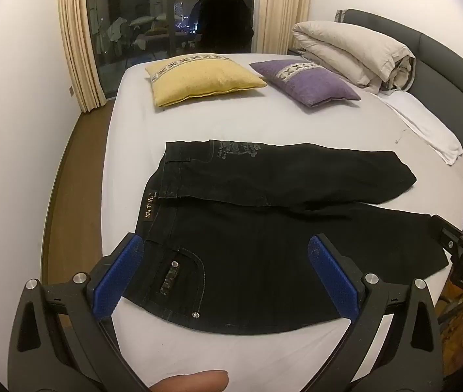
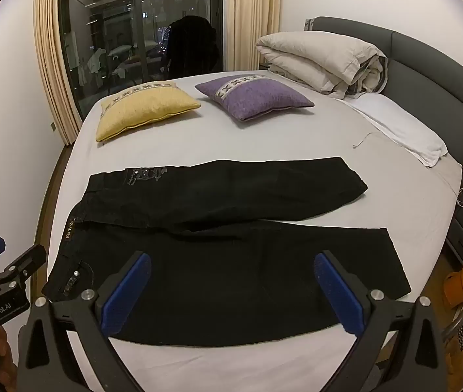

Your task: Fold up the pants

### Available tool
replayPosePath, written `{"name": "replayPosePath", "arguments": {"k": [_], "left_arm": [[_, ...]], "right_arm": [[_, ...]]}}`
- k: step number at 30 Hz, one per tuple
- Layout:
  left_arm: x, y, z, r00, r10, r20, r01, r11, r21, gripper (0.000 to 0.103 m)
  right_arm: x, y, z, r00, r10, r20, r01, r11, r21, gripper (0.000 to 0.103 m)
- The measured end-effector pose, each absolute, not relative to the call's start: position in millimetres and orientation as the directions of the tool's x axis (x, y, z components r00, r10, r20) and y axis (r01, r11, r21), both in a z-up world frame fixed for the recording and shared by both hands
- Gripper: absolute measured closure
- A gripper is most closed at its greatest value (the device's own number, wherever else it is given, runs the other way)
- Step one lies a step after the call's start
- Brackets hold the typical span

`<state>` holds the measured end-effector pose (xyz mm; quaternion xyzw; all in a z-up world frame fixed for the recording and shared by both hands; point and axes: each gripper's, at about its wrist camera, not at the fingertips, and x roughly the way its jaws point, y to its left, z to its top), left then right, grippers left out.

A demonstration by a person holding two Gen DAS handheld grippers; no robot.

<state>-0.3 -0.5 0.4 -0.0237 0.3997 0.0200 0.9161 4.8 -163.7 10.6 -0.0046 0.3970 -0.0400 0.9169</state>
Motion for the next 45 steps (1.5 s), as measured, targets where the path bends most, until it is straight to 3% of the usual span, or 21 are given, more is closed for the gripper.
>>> {"name": "replayPosePath", "arguments": {"k": [45], "left_arm": [[-4, 5, -8, 0.675, 0.019, -0.737, -0.062, 0.998, -0.030, 0.000]], "right_arm": [[-1, -152, -3, 0.648, -0.091, -0.756, 0.053, 0.996, -0.074, 0.000]]}}
